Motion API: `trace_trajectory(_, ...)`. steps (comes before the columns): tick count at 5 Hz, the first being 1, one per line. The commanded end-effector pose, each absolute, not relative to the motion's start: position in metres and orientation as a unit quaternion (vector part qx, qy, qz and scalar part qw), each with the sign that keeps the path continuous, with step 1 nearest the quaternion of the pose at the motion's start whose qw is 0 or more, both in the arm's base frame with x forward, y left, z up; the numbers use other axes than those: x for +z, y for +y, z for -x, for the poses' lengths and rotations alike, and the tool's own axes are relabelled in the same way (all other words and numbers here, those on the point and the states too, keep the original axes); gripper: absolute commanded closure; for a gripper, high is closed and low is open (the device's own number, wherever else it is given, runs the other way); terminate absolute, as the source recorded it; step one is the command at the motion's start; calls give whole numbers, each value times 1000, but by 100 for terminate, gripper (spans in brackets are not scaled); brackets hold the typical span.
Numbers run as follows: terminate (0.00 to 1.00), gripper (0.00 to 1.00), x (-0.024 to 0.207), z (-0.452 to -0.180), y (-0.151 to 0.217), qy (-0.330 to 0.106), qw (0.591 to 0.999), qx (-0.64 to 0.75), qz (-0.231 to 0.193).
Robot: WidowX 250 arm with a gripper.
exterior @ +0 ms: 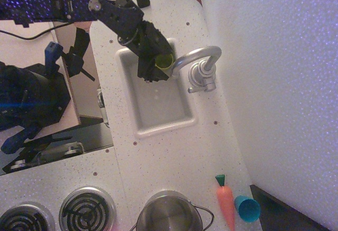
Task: Turn faucet right
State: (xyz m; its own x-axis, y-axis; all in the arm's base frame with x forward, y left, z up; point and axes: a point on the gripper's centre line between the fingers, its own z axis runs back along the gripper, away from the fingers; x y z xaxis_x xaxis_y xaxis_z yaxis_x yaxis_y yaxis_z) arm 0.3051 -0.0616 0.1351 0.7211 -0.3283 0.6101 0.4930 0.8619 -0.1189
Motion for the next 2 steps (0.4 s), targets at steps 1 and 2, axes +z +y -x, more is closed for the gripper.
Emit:
trace_trajectory(1,0,0,135,-305,-62,-299,917,-224,138)
trace_trajectory(2,0,0,123,-319,-79,-247,928,-214,179)
